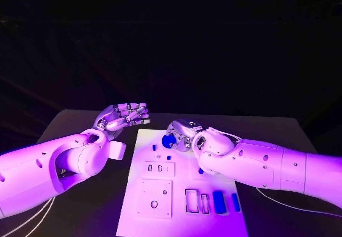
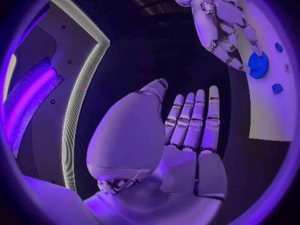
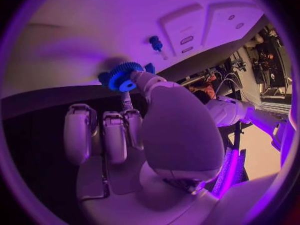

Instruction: Assemble the parts on the task board

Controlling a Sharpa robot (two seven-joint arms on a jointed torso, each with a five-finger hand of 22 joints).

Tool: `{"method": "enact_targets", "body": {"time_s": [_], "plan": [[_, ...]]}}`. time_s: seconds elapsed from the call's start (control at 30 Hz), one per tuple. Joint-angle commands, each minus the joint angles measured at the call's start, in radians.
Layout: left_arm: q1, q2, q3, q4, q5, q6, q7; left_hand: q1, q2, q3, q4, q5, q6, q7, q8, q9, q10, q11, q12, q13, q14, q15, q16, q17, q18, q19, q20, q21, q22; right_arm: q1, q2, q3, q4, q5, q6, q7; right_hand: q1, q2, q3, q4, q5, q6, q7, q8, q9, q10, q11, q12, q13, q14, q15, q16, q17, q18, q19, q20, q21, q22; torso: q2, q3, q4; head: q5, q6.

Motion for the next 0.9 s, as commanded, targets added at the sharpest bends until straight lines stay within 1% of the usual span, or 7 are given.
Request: {"method": "enact_targets", "body": {"time_s": [0.03,0.2,0.5,0.63,0.67,0.8,0.9], "plan": [[0.001,0.003,0.001,0.004,-0.003,0.017,0.003,0.004,-0.002,0.006,0.001,-0.001,-0.007,0.055,-0.005,-0.001,-0.005,-0.002,-0.004,-0.001,-0.007,0.003,-0.005,0.001,0.013,0.003,0.003,0.002,-0.001,-0.006,0.010,-0.001,-0.012,-0.005,0.045,0.007,-0.013,0.001,0.007,0.002,0.004,0.049,-0.021,0.019,0.150,0.006,0.000,0.005,0.100,0.088,-0.008,0.004,0.187,-0.008,0.004,0.002,0.002,0.072,0.000,0.0014,-0.0005,0.001,-0.003],[0.001,0.004,0.001,0.003,-0.003,0.017,0.003,0.004,-0.002,0.006,0.001,-0.001,-0.007,0.055,-0.005,-0.002,-0.005,-0.002,-0.004,-0.001,-0.007,0.003,-0.005,0.001,0.013,0.003,0.003,0.002,-0.001,-0.009,0.021,-0.001,-0.029,-0.011,0.049,-0.007,-0.015,0.000,0.008,0.002,0.004,0.047,-0.021,0.018,0.151,0.005,0.000,0.004,0.099,0.088,-0.007,0.004,0.186,-0.008,0.003,0.002,0.001,0.071,-0.001,0.0016,-0.0028,0.002,-0.003],[0.001,0.004,0.001,0.004,-0.003,0.017,0.002,0.004,-0.002,0.006,0.001,-0.001,-0.007,0.055,-0.005,-0.002,-0.005,-0.002,-0.004,-0.001,-0.007,0.003,-0.005,0.001,0.013,0.003,0.003,0.002,-0.001,-0.011,0.030,-0.001,-0.043,-0.031,0.056,-0.025,-0.019,-0.003,0.010,0.000,0.004,0.045,-0.020,0.016,0.151,0.005,0.001,0.003,0.098,0.088,-0.007,0.004,0.185,-0.008,0.003,0.003,0.001,0.072,-0.001,0.0019,-0.0033,0.003,-0.004],[0.001,0.003,0.001,0.004,-0.003,0.016,0.002,0.004,-0.002,0.006,0.001,-0.001,-0.007,0.055,-0.005,-0.002,-0.005,-0.002,-0.004,-0.001,-0.007,0.003,-0.005,0.001,0.013,0.003,0.003,0.002,-0.001,-0.012,0.033,-0.001,-0.047,-0.029,0.053,-0.025,-0.027,-0.009,0.012,-0.003,0.004,0.037,-0.017,0.012,0.152,0.001,0.003,-0.001,0.095,0.087,-0.006,0.003,0.183,-0.008,0.003,0.003,0.000,0.071,-0.001,0.0022,-0.0035,0.002,-0.003],[0.001,0.003,0.001,0.004,-0.003,0.016,0.002,0.004,-0.002,0.006,0.001,-0.001,-0.007,0.055,-0.005,-0.002,-0.005,-0.002,-0.004,-0.001,-0.007,0.003,-0.005,0.001,0.013,0.003,0.003,0.002,-0.001,-0.012,0.034,-0.001,-0.049,-0.027,0.050,-0.024,-0.032,-0.011,0.014,-0.004,0.004,0.031,-0.015,0.008,0.151,0.000,0.005,-0.002,0.093,0.087,-0.004,0.003,0.182,-0.007,0.001,0.004,-0.002,0.070,-0.001,0.0021,-0.0036,0.002,-0.002],[0.001,0.002,0.001,0.005,-0.003,0.015,0.001,0.004,-0.002,0.006,0.001,-0.001,-0.007,0.055,-0.005,-0.002,-0.005,-0.002,-0.004,-0.001,-0.007,0.003,-0.005,0.001,0.013,0.003,0.003,0.002,-0.001,-0.012,0.039,-0.002,-0.056,-0.015,0.042,-0.017,-0.066,-0.033,0.019,-0.006,0.003,-0.045,0.014,-0.047,0.135,-0.028,0.030,-0.033,0.058,0.086,0.016,0.001,0.177,-0.005,-0.007,0.019,-0.015,0.060,-0.001,0.0022,-0.0038,0.002,-0.002],[0.001,0.002,0.001,0.005,-0.003,0.015,0.000,0.004,-0.002,0.006,0.001,-0.001,-0.007,0.055,-0.005,-0.002,-0.005,-0.002,-0.004,-0.001,-0.007,0.003,-0.005,0.001,0.013,0.003,0.003,0.002,-0.001,-0.013,0.042,-0.002,-0.059,-0.008,0.044,-0.013,-0.093,-0.043,-0.007,0.000,0.001,-0.097,0.028,-0.086,0.122,-0.051,0.043,-0.058,0.030,0.085,0.029,0.001,0.176,-0.003,-0.013,0.031,-0.024,0.052,0.000,0.0028,-0.0028,0.002,-0.002]]}}
